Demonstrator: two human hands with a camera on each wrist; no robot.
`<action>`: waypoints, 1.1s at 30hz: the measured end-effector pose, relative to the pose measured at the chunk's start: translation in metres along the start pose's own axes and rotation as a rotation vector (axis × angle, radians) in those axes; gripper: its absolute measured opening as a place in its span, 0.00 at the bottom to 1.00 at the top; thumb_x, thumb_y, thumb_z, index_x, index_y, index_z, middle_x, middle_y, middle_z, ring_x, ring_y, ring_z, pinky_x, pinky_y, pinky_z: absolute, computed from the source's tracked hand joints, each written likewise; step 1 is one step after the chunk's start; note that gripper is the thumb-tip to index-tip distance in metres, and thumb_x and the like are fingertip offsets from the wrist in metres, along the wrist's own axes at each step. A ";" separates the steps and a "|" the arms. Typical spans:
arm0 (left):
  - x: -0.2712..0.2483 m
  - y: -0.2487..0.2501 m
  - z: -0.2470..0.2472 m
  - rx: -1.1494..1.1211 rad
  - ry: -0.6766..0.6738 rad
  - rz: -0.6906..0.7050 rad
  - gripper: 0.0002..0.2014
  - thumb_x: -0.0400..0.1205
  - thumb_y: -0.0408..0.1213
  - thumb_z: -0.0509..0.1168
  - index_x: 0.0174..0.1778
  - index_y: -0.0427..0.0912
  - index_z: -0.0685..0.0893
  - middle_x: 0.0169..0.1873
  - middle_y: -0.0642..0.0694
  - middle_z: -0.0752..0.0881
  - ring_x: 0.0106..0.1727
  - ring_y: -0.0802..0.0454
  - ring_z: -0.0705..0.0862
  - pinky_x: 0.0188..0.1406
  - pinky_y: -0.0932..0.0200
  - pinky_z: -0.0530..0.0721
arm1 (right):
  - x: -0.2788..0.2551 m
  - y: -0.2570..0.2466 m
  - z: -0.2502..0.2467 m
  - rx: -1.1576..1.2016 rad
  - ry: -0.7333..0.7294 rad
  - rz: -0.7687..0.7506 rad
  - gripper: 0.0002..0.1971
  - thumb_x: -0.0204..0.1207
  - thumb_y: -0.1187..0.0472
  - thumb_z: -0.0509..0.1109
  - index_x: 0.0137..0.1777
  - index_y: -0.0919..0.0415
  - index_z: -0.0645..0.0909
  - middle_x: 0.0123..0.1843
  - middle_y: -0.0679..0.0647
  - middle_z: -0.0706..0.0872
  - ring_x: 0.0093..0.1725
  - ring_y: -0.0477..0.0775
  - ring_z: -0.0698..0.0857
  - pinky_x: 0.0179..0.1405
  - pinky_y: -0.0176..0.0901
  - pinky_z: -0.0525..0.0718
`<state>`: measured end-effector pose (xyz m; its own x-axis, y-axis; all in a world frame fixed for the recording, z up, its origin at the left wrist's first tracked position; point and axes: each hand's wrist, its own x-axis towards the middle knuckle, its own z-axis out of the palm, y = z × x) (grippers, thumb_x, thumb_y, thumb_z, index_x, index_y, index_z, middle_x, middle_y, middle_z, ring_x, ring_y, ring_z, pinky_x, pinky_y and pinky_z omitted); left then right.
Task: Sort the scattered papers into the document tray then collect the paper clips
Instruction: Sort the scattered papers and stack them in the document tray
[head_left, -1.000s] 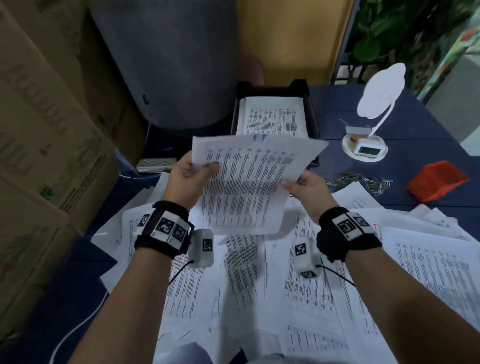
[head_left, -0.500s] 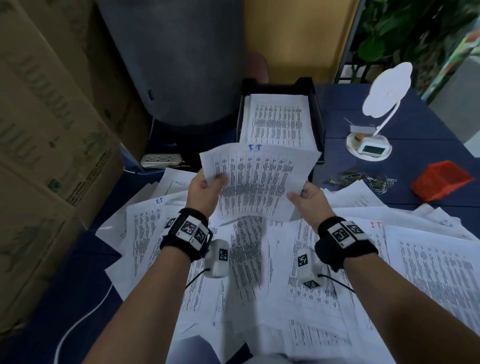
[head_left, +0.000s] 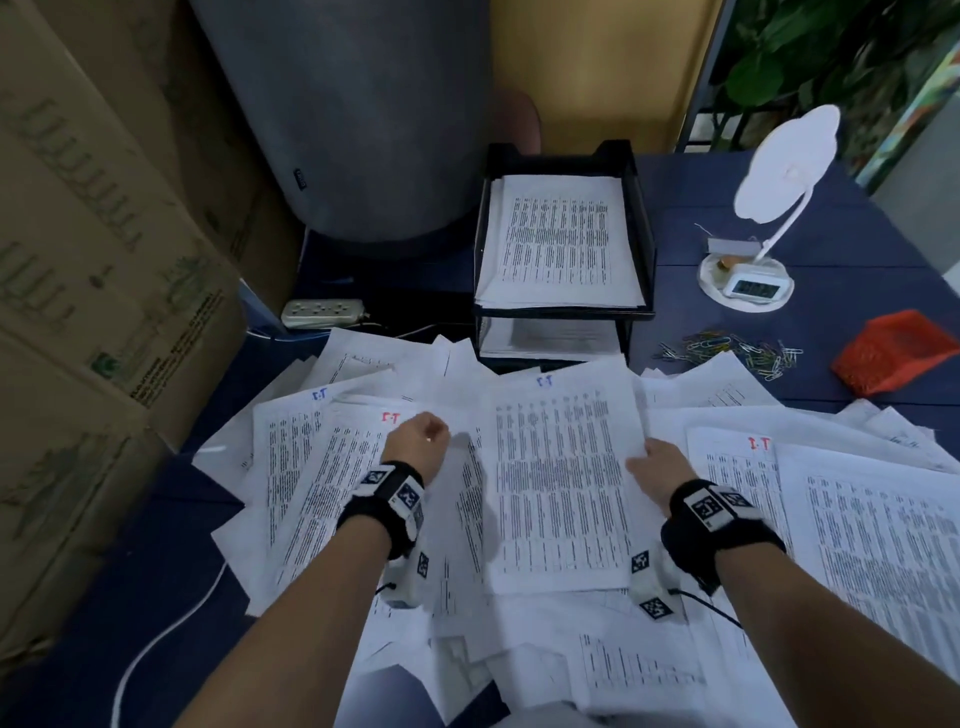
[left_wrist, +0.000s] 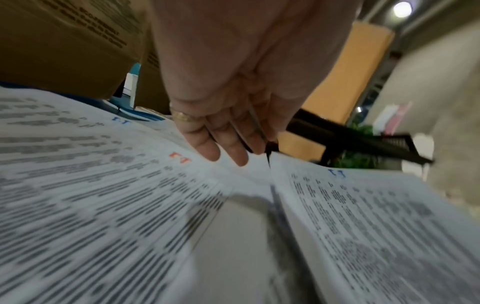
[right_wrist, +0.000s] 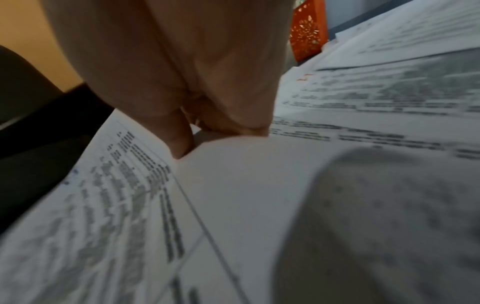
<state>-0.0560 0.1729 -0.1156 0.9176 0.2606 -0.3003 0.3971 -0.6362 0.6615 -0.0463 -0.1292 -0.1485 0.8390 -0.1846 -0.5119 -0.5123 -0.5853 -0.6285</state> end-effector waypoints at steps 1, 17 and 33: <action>-0.002 -0.003 0.005 0.136 -0.028 -0.014 0.11 0.82 0.43 0.63 0.56 0.44 0.83 0.56 0.45 0.85 0.54 0.46 0.83 0.56 0.52 0.83 | 0.001 0.003 0.000 -0.026 0.018 0.021 0.16 0.78 0.67 0.60 0.63 0.69 0.78 0.59 0.66 0.84 0.57 0.65 0.83 0.60 0.54 0.82; -0.009 -0.014 0.040 0.643 -0.118 -0.027 0.23 0.78 0.34 0.62 0.67 0.42 0.61 0.61 0.38 0.72 0.66 0.36 0.72 0.57 0.40 0.82 | 0.006 0.012 -0.001 -0.081 -0.010 0.052 0.23 0.80 0.66 0.60 0.75 0.71 0.68 0.74 0.65 0.74 0.69 0.64 0.77 0.67 0.52 0.76; -0.059 0.073 0.056 -0.415 -0.322 0.041 0.14 0.83 0.46 0.63 0.57 0.40 0.72 0.48 0.41 0.82 0.42 0.47 0.85 0.49 0.49 0.89 | 0.013 0.017 -0.003 -0.077 -0.071 0.062 0.17 0.78 0.64 0.61 0.65 0.71 0.74 0.64 0.63 0.79 0.64 0.63 0.78 0.62 0.50 0.77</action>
<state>-0.0822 0.0700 -0.0883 0.9062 -0.0360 -0.4213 0.3952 -0.2825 0.8741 -0.0435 -0.1437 -0.1637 0.7893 -0.1675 -0.5907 -0.5451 -0.6340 -0.5486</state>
